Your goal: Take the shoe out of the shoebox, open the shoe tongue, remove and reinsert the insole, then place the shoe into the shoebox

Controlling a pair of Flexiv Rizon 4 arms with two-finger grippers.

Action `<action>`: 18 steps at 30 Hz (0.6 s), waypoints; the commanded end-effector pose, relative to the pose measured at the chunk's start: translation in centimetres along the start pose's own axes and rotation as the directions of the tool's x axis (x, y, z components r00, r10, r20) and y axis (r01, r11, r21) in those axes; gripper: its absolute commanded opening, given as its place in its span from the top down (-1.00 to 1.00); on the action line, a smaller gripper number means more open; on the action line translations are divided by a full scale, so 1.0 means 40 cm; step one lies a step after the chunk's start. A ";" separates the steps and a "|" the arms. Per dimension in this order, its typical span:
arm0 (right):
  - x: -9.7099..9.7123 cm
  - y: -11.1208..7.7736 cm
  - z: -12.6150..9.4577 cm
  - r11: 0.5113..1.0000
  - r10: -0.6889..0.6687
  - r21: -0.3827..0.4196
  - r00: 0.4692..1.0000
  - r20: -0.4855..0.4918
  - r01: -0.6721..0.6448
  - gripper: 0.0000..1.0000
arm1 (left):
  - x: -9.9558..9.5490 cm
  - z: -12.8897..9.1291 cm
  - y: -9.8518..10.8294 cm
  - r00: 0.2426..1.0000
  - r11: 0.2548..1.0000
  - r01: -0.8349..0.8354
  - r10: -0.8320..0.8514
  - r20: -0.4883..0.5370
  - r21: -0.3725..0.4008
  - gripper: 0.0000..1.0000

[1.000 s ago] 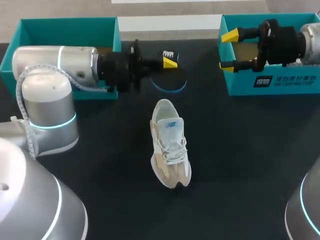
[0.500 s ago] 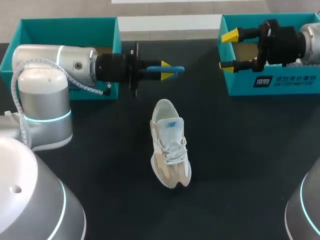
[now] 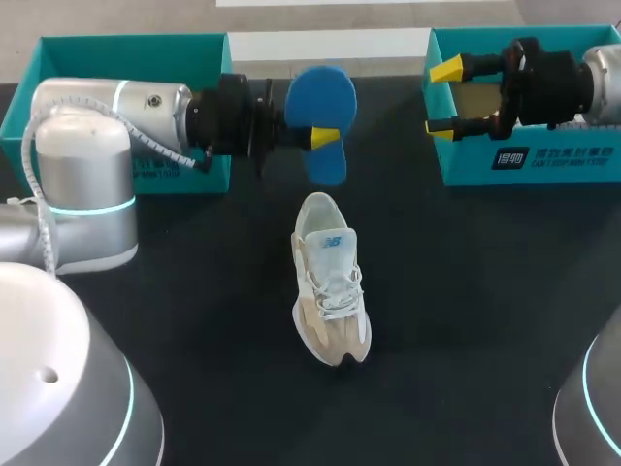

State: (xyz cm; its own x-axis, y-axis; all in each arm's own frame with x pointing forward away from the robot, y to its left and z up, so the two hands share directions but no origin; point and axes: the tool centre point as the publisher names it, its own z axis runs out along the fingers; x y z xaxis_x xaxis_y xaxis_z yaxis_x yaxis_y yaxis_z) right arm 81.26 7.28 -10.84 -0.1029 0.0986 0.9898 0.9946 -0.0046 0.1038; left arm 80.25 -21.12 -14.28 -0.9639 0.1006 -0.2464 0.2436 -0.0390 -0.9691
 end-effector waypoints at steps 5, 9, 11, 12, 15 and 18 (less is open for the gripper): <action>0.002 -0.002 0.001 1.000 0.002 -0.001 1.000 0.005 -0.002 -1.00 | -0.032 0.003 -0.039 0.308 0.308 0.951 -0.951 -0.001 0.032 1.00; 0.002 -0.002 0.001 1.000 0.002 -0.001 1.000 0.005 -0.002 -1.00 | -0.033 0.002 -0.055 0.067 0.067 0.998 -0.997 -0.029 -0.001 1.00; 0.002 -0.002 0.001 1.000 0.002 -0.001 1.000 0.005 -0.002 -1.00 | -0.030 0.004 -0.055 0.022 0.022 0.999 -1.000 -0.020 -0.029 1.00; 0.002 -0.002 0.001 1.000 0.002 -0.001 1.000 0.005 -0.002 -1.00 | -0.027 0.005 -0.053 0.037 0.037 0.999 -0.999 -0.003 -0.031 1.00; 0.002 -0.002 0.001 1.000 0.002 -0.001 1.000 0.005 -0.002 -1.00 | -0.027 0.009 -0.052 0.063 0.063 0.998 -0.998 -0.009 -0.024 1.00; 0.002 -0.002 0.001 1.000 0.002 -0.001 1.000 0.005 -0.002 -1.00 | -0.027 0.009 -0.052 0.063 0.063 0.998 -0.998 -0.009 -0.024 1.00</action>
State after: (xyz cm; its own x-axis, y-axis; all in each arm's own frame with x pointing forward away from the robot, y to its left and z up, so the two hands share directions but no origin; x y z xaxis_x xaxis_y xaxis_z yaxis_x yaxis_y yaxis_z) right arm 81.26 7.28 -10.84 -0.1028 0.0987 0.9898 0.9946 -0.0048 0.1038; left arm 80.63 -21.45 -12.09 -0.9193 0.1216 0.3742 -0.3743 0.0226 -0.9270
